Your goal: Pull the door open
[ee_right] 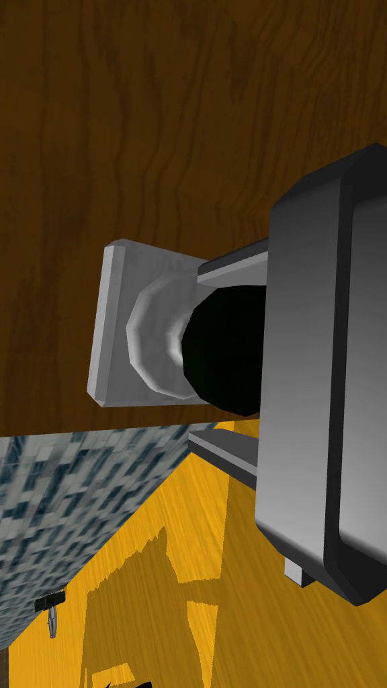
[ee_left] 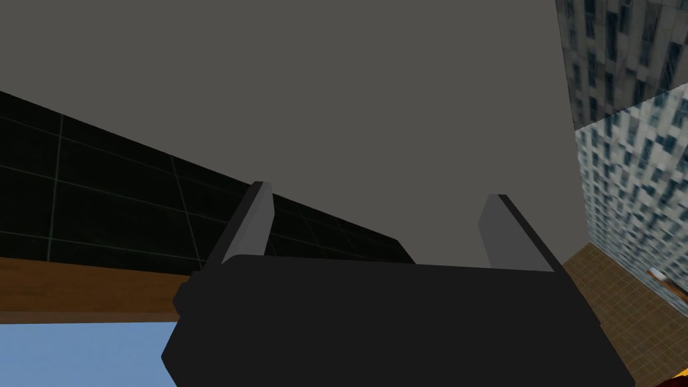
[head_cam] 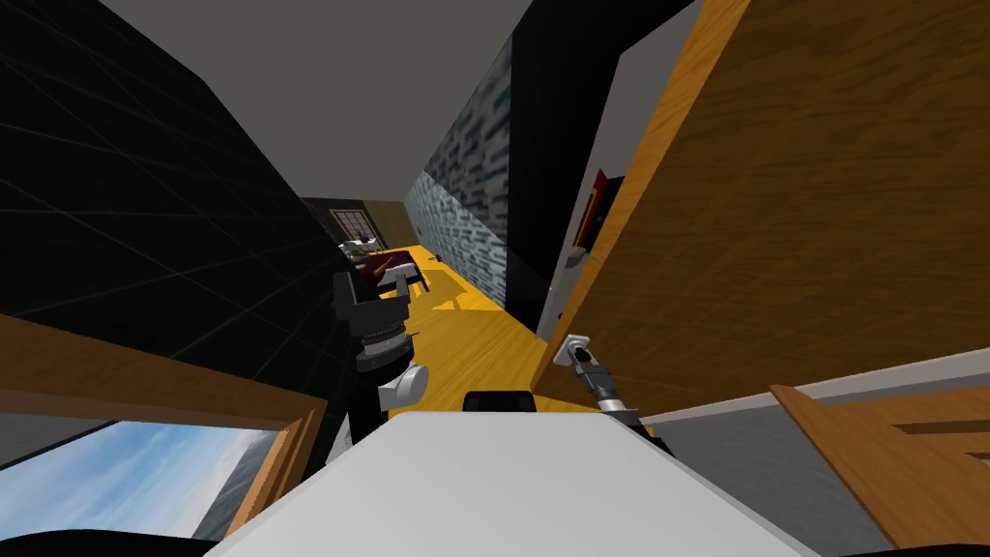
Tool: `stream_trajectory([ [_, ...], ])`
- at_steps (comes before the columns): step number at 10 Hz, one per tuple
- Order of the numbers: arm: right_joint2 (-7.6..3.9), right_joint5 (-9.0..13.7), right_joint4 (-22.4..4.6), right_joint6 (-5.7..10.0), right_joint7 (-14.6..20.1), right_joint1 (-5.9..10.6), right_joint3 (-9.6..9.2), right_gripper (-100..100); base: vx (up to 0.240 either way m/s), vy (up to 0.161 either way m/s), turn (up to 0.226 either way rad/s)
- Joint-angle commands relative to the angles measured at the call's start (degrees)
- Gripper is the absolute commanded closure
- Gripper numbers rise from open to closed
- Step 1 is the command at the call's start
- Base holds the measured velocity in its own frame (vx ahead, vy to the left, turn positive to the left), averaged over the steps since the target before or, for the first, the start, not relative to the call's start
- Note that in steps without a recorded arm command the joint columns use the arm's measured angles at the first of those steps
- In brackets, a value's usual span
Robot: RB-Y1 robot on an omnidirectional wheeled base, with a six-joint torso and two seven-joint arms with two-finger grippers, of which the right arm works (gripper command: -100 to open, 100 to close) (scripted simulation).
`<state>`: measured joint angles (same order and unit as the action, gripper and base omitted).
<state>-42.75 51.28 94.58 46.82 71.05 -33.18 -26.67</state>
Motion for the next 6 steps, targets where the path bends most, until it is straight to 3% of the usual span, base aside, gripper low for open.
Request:
stream_trajectory([
  [1, -0.53, -0.9, -0.8, 1.53, 1.2, -0.97, -1.58, 100, 0.176, 0.051, 0.054],
  [3, -1.32, -1.7, -1.9, 3.77, 2.3, -1.79, -2.34, 100, 0.13, 0.063, 0.034],
  [4, -1.87, -2.3, -2.7, 5.36, 3.1, -2.37, -2.87, 100, 0.073, 0.045, 0.014],
  [6, -2.47, -2.9, -3.5, 7.12, 3.9, -3.0, -3.43, 100, 0.045, 0.033, 0.013],
])
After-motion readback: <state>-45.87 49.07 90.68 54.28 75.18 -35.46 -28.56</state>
